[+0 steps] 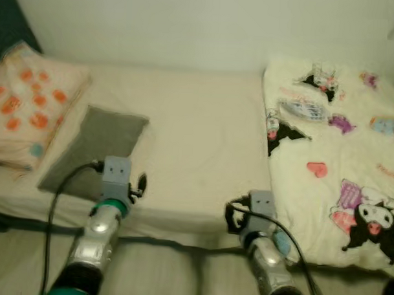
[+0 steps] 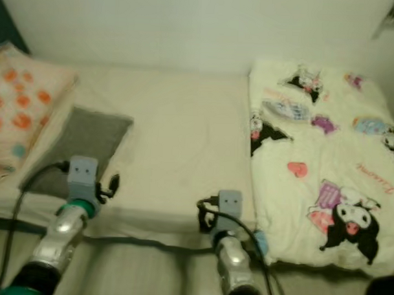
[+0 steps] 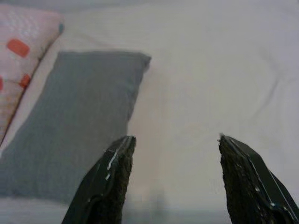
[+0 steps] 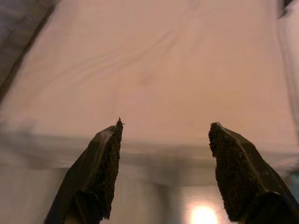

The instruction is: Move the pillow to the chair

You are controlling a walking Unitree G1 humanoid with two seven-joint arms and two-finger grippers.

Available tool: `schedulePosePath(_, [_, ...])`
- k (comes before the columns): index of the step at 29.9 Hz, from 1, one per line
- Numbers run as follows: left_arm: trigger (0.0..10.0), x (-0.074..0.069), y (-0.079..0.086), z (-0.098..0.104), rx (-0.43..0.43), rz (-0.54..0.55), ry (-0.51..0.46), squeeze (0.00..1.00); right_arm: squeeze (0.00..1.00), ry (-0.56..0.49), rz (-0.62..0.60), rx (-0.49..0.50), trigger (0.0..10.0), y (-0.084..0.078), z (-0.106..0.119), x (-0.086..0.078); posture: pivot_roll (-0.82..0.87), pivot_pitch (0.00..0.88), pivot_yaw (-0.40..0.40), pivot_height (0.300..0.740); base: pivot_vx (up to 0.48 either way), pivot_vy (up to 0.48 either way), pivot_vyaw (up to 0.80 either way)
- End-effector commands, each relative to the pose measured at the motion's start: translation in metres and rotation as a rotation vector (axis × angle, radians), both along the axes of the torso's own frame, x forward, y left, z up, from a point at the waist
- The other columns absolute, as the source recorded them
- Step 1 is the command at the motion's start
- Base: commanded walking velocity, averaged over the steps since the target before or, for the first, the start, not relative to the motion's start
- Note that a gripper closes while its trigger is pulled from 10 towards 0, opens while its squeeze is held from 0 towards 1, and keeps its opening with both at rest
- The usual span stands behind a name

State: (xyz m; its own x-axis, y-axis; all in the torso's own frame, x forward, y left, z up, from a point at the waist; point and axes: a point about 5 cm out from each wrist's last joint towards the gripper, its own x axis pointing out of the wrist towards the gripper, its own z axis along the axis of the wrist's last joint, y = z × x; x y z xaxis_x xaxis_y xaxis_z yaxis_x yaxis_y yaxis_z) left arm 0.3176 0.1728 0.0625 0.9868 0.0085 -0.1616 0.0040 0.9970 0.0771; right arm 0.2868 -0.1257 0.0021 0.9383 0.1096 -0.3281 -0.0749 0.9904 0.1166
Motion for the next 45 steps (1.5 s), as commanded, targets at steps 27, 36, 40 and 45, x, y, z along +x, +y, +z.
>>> schedulePosePath(27, [10.0,-0.004,-0.008,-0.011,-0.002,-0.054,0.078,0.00,0.00,0.043,-0.093,0.007,10.0,-0.016,-0.009,-0.007,0.08,0.000,0.135,0.740,0.210,0.000,0.00])
schedulePosePath(36, [10.0,-0.002,-0.011,-0.011,-0.008,-0.061,0.082,0.00,0.00,0.042,-0.106,0.008,10.0,-0.019,-0.009,-0.007,0.06,0.000,0.145,0.740,0.000,0.000,0.00])
schedulePosePath(40, [10.0,-0.002,-0.012,-0.010,-0.009,-0.064,0.083,0.00,0.00,0.065,-0.110,0.023,10.0,-0.020,-0.011,-0.008,0.06,0.000,0.149,0.740,0.000,0.000,-0.60])
schedulePosePath(45, [10.0,-0.001,-0.013,-0.010,-0.012,-0.071,0.086,0.00,0.00,0.068,-0.111,0.012,10.0,-0.020,-0.012,-0.008,0.06,0.000,0.150,0.740,0.000,0.000,-0.48])
